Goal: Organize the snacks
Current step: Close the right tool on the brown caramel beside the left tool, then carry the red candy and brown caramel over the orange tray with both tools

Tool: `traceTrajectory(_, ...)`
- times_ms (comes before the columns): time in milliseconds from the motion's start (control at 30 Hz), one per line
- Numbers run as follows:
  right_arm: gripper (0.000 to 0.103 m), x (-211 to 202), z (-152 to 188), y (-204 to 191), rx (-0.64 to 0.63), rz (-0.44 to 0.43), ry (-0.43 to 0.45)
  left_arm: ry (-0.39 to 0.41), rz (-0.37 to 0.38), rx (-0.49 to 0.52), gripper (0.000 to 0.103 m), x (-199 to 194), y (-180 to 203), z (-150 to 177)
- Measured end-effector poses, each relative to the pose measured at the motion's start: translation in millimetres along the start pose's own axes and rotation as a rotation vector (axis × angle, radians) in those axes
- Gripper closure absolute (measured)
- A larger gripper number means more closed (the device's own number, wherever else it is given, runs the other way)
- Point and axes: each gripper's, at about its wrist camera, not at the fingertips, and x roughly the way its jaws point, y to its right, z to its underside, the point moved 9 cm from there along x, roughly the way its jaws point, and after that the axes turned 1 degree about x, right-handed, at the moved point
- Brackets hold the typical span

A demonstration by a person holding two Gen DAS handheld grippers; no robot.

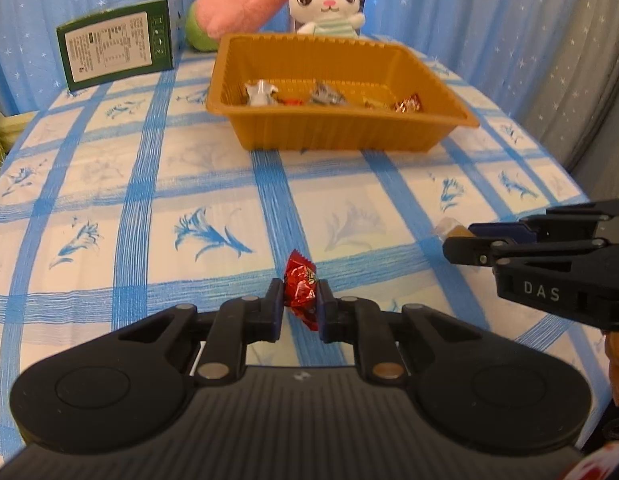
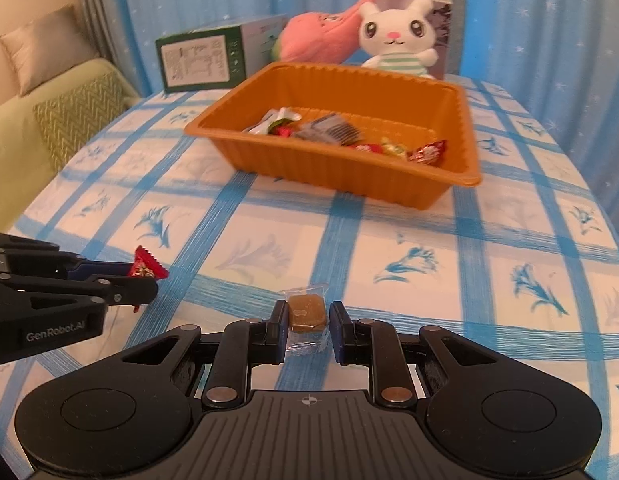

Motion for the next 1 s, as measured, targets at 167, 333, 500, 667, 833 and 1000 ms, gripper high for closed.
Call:
traceTrajectory(167,0.081,-19.0,-14.6,9.3,0.027,0.024,0.026,0.026,0.000,-0.021,0.089,-15.6,4.5,-15.1)
traceTrajectory(333,0.081,-35.2,-30.9,16.0,0.048,0.043,0.045,0.052,0.005,-0.044,0.089,-30.6,8.4,-31.6)
traceTrajectory(500,0.081,-46.9,-40.1,21.4,0.069,0.055,0.049,0.070,0.012,-0.058,0.089,-42.0,10.9,-42.9)
traceTrajectory(667,0.081,-54.5,-45.3,25.4,0.085,0.065,0.053,0.079,0.017,-0.067,0.089,-49.9,12.2,-51.5)
traceTrajectory(833,0.081,-60.6,-51.2,28.8,0.090,0.070,0.061,0.082,0.030,-0.069,0.089,-53.6,14.9,-59.3)
traceTrajectory(1000,0.081,-64.3,-60.6,33.3,0.084,0.078,0.073,0.083,0.046,-0.058,0.089,-54.1,16.1,-72.5)
